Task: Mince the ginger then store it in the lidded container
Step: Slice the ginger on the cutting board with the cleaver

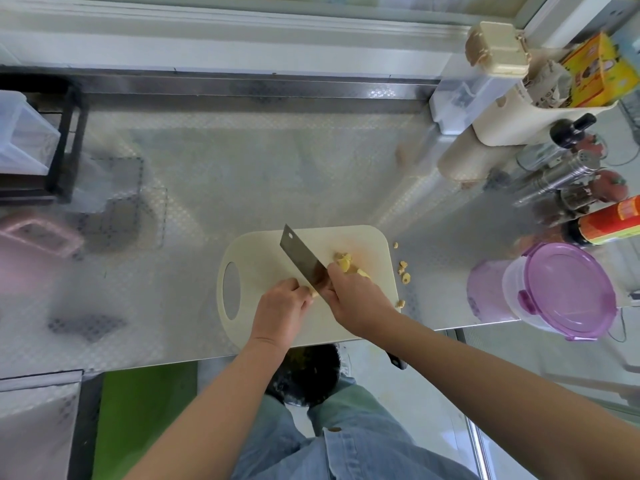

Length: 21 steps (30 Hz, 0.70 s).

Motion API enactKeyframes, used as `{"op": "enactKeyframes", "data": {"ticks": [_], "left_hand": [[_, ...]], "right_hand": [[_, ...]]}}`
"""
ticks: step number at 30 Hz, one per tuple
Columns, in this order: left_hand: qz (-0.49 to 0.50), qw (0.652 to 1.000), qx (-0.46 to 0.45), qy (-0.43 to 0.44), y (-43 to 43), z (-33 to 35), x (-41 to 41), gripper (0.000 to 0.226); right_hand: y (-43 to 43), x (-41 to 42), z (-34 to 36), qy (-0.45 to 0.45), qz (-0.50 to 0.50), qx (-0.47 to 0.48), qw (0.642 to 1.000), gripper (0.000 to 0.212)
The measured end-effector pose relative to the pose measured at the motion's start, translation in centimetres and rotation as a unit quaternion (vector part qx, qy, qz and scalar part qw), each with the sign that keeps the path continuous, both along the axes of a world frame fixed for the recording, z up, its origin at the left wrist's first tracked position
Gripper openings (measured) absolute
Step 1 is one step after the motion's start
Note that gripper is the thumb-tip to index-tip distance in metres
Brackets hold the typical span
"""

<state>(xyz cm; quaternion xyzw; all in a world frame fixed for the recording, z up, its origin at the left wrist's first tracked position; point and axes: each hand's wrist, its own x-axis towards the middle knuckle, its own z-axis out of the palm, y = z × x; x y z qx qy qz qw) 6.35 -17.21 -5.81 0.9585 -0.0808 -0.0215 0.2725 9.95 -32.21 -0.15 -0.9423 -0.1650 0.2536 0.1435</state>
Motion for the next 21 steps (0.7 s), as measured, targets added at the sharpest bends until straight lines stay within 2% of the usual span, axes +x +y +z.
{"op": "enactKeyframes", "data": {"ticks": [3, 7, 21], "left_hand": [[0.003, 1.000, 0.006, 0.005, 0.0, 0.1, 0.0, 0.024], [-0.003, 1.000, 0.017, 0.001, 0.0, 0.1, 0.0, 0.027], [-0.025, 0.999, 0.047, -0.009, -0.1, -0.3, 0.2, 0.028]], "right_hand": [[0.1, -0.2, 0.2, -0.001, 0.011, -0.026, 1.000, 0.005], [0.2, -0.5, 0.3, 0.010, 0.007, -0.051, 0.999, 0.018], [1.2, -0.4, -0.7, 0.024, -0.020, -0.037, 0.999, 0.017]]}}
